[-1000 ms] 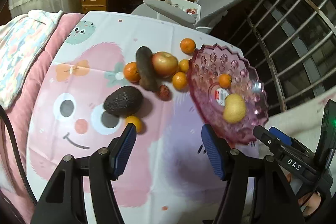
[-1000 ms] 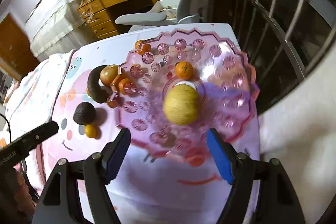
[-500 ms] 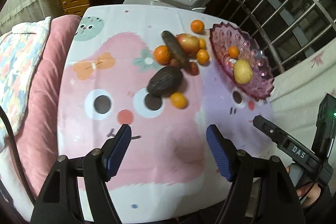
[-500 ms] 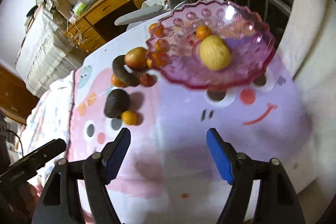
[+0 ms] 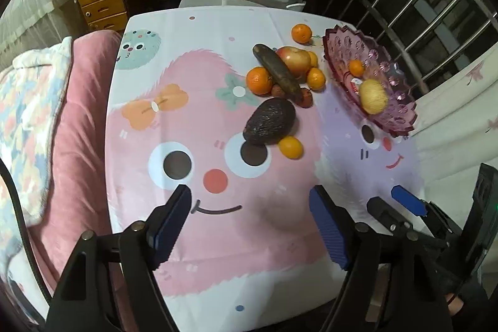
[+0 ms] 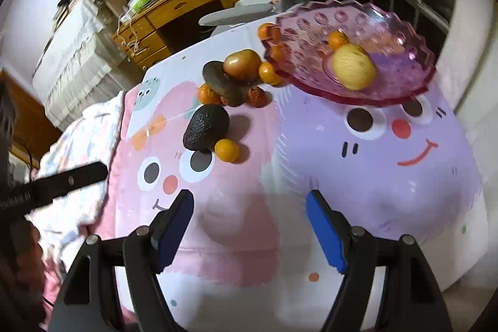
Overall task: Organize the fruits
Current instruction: 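Withdraw both open grippers from the bowl back toward the fruit pile, then grasp the dark avocado with the left gripper while the right grasps a mandarin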
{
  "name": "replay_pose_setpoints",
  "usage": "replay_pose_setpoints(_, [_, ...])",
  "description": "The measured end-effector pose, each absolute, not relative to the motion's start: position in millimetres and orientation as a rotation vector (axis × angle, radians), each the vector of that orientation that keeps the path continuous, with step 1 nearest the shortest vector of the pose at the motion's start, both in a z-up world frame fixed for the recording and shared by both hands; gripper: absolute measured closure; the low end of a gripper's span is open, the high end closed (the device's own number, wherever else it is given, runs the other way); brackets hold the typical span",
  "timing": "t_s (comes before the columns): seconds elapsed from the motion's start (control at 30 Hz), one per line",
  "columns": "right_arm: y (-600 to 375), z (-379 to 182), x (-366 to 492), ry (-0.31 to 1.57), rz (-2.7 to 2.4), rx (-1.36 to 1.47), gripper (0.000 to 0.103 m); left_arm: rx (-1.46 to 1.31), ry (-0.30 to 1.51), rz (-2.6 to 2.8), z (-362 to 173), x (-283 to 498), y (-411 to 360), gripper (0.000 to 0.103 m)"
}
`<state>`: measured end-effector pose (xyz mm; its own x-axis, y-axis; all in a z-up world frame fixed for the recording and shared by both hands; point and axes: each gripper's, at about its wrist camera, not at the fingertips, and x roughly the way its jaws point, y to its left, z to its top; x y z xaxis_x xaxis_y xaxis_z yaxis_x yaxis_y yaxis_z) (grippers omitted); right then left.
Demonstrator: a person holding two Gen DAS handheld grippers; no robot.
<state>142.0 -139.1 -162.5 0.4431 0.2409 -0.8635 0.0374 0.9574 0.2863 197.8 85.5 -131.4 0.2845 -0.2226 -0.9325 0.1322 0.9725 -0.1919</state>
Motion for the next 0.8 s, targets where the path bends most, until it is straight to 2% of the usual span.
replay_pose_setpoints(0.3, [-99.0,-169.1,148.4,1.011,0.277,0.009,0.028,0.032,1.281,-0.232,-136.5,223.4,69.9,0.015])
replay_pose_setpoints(0.6, [-72.9,-191.5,169.2,0.950,0.390,-0.181,0.028,0.107,1.371,-0.275,-166.5,263.7,38.6,0.014])
replay_pose_setpoints(0.8, [-67.2,-216.6,188.7,0.926,0.445,-0.237,0.038,0.130,1.432,-0.292,-204.1,292.3,24.5,0.015])
